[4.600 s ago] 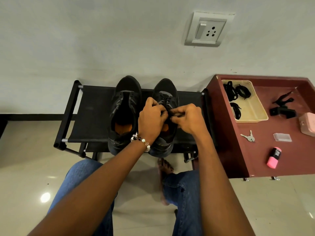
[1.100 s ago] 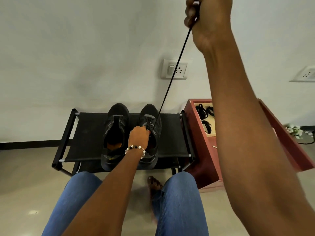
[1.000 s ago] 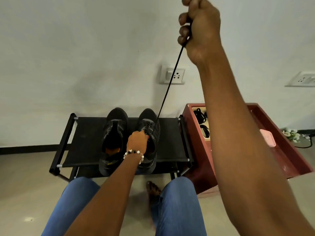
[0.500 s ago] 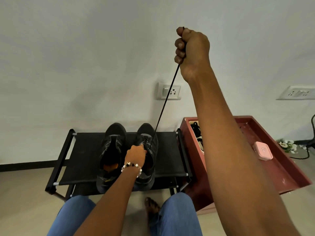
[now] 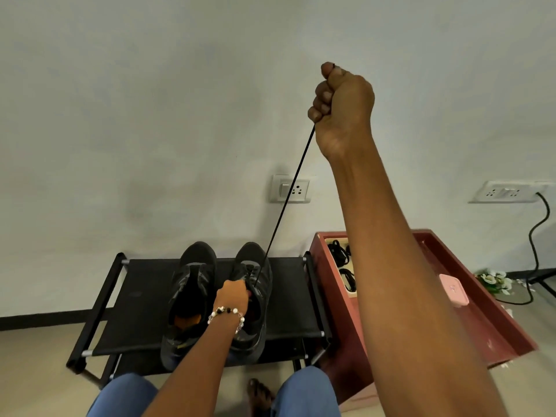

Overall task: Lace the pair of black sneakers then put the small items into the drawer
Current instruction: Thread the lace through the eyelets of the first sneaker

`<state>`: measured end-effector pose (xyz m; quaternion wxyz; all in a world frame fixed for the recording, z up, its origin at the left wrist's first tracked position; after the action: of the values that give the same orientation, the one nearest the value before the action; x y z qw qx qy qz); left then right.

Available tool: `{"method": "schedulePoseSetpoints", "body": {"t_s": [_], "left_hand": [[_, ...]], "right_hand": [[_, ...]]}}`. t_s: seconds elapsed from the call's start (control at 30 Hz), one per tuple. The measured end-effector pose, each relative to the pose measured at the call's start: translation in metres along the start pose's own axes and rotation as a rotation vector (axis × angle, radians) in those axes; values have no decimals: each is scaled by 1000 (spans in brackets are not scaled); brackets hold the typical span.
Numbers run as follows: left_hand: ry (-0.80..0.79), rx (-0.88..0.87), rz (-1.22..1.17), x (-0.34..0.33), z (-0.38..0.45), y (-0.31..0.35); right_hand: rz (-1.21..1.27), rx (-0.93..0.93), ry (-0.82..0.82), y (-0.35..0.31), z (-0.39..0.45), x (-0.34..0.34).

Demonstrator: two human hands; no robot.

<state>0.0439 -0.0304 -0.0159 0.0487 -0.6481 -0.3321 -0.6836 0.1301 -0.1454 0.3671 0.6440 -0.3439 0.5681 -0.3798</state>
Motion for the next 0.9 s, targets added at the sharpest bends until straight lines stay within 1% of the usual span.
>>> {"method": "schedulePoseSetpoints", "body": {"t_s": [0.1, 0.2, 0.3, 0.4, 0.5, 0.6, 0.7, 0.8, 0.87, 0.9], "left_hand": [[3, 0, -19, 1, -3, 3], [8, -12, -38, 3, -5, 3], [31, -28, -53, 6, -9, 0], [54, -23, -120, 11, -14, -1], [74, 9, -248, 19, -19, -4], [115, 16, -329, 25, -23, -7], [145, 16, -360, 29, -25, -10], [172, 10, -374, 32, -22, -11], [188, -5, -382, 36, -23, -8], [188, 7, -373, 28, -17, -14]], "right_hand": [[-12, 2, -12, 0, 1, 6], [-108, 17, -64, 7, -3, 12], [-203, 7, -86, 24, -8, 19], [-309, -4, -105, 51, -13, 31], [-448, -22, -150, 87, -20, 51], [-629, -110, -188, 139, -33, 79], [-763, -202, -126, 195, -51, 111], [-836, -217, -61, 242, -63, 137], [-922, -186, -53, 257, -68, 151], [-949, -185, -57, 282, -67, 158]]}}
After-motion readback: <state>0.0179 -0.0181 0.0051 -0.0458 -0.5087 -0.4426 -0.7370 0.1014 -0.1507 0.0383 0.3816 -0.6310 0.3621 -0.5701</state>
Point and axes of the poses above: each hand's wrist, its own z-axis towards the middle knuckle, its own x-axis out of the back of the hand, y = z × x, the point moved 3 cm from there along z, towards the middle knuckle, and after that the axes turned 11 degrees about y, right-handed, at the moved point
